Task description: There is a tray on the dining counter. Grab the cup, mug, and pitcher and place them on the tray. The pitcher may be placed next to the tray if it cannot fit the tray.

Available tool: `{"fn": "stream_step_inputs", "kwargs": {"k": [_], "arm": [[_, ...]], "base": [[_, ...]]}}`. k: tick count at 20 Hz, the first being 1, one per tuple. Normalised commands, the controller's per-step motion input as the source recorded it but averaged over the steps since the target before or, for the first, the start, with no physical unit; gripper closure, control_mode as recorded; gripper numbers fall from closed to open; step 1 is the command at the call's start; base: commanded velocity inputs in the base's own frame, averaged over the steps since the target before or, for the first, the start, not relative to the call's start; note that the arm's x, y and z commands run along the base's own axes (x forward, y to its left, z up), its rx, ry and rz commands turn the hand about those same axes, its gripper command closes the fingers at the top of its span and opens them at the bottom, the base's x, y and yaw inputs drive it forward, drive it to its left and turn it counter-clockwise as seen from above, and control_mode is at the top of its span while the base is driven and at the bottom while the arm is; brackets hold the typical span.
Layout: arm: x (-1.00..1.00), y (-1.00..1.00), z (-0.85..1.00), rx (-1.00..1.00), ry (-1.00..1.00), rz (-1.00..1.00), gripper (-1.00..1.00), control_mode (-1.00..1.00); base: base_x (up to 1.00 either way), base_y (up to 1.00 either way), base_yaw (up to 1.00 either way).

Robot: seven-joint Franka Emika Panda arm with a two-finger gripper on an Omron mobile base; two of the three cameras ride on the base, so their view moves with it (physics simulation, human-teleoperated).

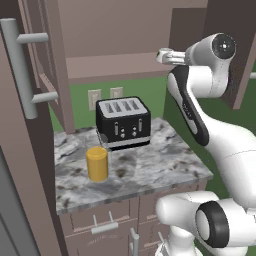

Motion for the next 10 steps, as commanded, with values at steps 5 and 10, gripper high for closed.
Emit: {"fn": "stream_step_inputs", "kwargs": {"k": [5,10], "arm": [[0.38,-0.19,0.0,0.0,0.0,0.0,-1.0,-1.0],[0.28,-0.32,-0.01,0.0,0.0,0.0,-1.0,-1.0]], "base": [[0.0,0.0,0.0],[0.0,0.0,0.0]]}}
